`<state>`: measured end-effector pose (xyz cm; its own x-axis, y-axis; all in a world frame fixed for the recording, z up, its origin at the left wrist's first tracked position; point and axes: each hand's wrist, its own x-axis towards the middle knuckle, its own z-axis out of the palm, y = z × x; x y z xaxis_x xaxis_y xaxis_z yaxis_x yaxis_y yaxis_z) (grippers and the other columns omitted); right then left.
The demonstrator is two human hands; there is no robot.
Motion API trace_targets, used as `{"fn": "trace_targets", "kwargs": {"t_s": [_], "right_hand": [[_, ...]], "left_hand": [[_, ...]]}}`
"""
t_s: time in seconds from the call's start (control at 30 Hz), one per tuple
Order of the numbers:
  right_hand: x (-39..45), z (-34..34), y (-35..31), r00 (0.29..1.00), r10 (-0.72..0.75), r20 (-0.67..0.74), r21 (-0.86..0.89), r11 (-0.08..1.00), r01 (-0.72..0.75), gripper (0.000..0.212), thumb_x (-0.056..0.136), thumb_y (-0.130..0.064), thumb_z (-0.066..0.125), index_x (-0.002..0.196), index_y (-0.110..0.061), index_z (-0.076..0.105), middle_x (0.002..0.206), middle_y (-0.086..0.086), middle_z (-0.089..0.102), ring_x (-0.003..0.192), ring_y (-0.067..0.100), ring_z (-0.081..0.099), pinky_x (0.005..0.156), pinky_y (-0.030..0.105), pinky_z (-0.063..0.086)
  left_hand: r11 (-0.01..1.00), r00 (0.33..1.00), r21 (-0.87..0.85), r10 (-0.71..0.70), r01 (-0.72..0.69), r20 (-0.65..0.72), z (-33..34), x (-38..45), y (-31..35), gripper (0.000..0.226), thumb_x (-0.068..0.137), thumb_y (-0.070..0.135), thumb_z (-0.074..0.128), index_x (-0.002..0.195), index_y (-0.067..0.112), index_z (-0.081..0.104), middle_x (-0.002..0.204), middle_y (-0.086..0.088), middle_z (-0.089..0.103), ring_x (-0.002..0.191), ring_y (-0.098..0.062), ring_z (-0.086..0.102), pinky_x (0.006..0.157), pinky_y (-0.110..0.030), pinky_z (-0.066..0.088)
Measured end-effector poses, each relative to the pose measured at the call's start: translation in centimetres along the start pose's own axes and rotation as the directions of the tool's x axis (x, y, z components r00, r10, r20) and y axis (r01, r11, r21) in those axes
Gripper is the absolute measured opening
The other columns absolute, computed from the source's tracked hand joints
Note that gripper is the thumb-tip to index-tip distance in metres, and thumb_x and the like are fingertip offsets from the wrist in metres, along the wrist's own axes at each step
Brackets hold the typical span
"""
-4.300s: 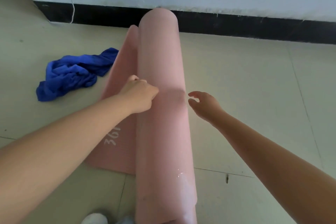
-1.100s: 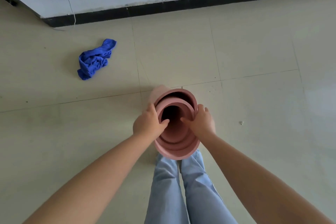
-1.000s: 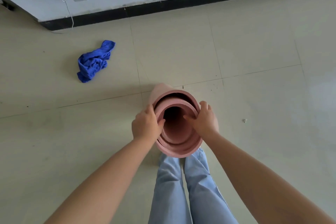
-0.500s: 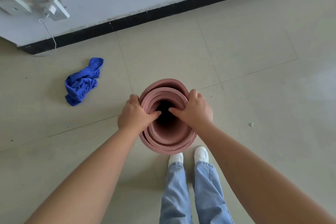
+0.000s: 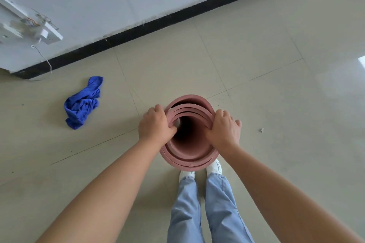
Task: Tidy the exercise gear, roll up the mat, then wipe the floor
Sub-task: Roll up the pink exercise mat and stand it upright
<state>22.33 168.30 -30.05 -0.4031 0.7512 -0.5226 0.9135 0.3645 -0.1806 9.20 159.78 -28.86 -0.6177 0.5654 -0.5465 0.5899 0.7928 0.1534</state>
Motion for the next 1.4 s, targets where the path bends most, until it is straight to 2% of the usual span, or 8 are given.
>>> {"fn": "trace_targets", "kwargs": {"t_s": [0.17,0.3,0.37,0.47,0.73,1.03,1.17,1.4], "right_hand": [[-1.3,-4.5,6.2,0.997,0.075,-0.036,0.067,0.995,-0.072,0.029,0.090,-0.028,0.048,0.110,-0.006,0.046,0.115,0.008,0.054,0.107,0.029,0.053,0.091,0.034,0.033],[-0.7,-9.6,13.3,0.988,0.146,-0.055,0.046,0.989,-0.143,0.025,0.092,-0.023,0.043,0.111,-0.006,0.044,0.116,0.008,0.054,0.108,0.028,0.054,0.088,0.033,0.036],[0.3,-12.9,17.7,0.978,0.188,-0.093,0.023,0.982,-0.187,0.023,0.093,-0.016,0.038,0.112,-0.006,0.043,0.117,0.008,0.055,0.108,0.028,0.054,0.088,0.033,0.036],[2.4,-19.1,25.0,0.959,0.242,-0.144,0.034,0.970,-0.240,0.024,0.092,-0.010,0.034,0.113,-0.004,0.043,0.118,0.011,0.055,0.109,0.028,0.053,0.091,0.034,0.035],[7.3,-36.6,47.3,0.898,0.377,-0.225,0.115,0.926,-0.360,0.028,0.092,-0.014,0.039,0.118,-0.002,0.042,0.123,0.014,0.053,0.116,0.032,0.049,0.099,0.037,0.032],[17.2,-57.0,67.2,0.820,0.449,-0.355,0.149,0.893,-0.424,0.036,0.091,-0.014,0.040,0.124,-0.002,0.041,0.127,0.015,0.052,0.120,0.032,0.048,0.104,0.041,0.030],[23.3,-66.8,75.9,0.764,0.513,-0.391,0.199,0.858,-0.474,0.036,0.089,-0.011,0.042,0.124,-0.002,0.043,0.126,0.016,0.054,0.120,0.032,0.049,0.105,0.043,0.030],[34.1,-81.5,89.3,0.706,0.550,-0.446,0.250,0.834,-0.492,0.035,0.088,-0.013,0.049,0.121,-0.002,0.046,0.120,0.014,0.058,0.113,0.030,0.054,0.099,0.040,0.037]], "left_hand": [[0.941,0.969,0.234,0.245,-0.246,0.035,-2.3,-1.0,7.9,0.053,0.087,0.030,0.056,0.126,0.003,0.034,0.119,-0.013,0.054,0.109,-0.031,0.054,0.082,-0.036,0.045],[0.778,0.899,0.453,0.404,-0.436,0.170,-3.5,-1.6,18.0,0.067,0.094,0.026,0.045,0.147,0.007,0.009,0.128,-0.016,0.048,0.114,-0.030,0.051,0.090,-0.034,0.044],[0.687,0.863,0.530,0.453,-0.497,0.223,-4.2,-1.7,24.7,0.073,0.095,0.021,0.042,0.150,0.009,-0.004,0.132,-0.018,0.044,0.117,-0.030,0.049,0.094,-0.034,0.042],[0.596,0.833,0.600,0.492,-0.534,0.253,-5.5,-1.4,35.9,0.078,0.095,0.016,0.043,0.150,0.011,-0.011,0.134,-0.019,0.043,0.120,-0.030,0.049,0.097,-0.035,0.042],[0.554,0.788,0.585,0.551,-0.592,0.276,-8.4,-3.2,66.5,0.080,0.092,0.010,0.047,0.150,0.014,-0.008,0.137,-0.022,0.038,0.126,-0.033,0.041,0.101,-0.038,0.040],[0.535,0.695,0.505,0.691,-0.677,0.199,-13.1,0.0,96.7,0.070,0.089,0.001,0.045,0.145,0.011,0.004,0.136,-0.024,0.032,0.125,-0.034,0.036,0.101,-0.038,0.041],[0.485,0.631,0.503,0.758,-0.715,0.164,-16.2,2.8,111.0,0.068,0.089,0.002,0.046,0.144,0.010,0.007,0.136,-0.024,0.030,0.125,-0.033,0.036,0.100,-0.037,0.041],[0.432,0.511,0.480,0.858,-0.764,0.041,-21.2,7.8,132.8,0.061,0.087,0.004,0.053,0.139,0.009,0.020,0.130,-0.022,0.043,0.120,-0.033,0.045,0.092,-0.036,0.046]]}}
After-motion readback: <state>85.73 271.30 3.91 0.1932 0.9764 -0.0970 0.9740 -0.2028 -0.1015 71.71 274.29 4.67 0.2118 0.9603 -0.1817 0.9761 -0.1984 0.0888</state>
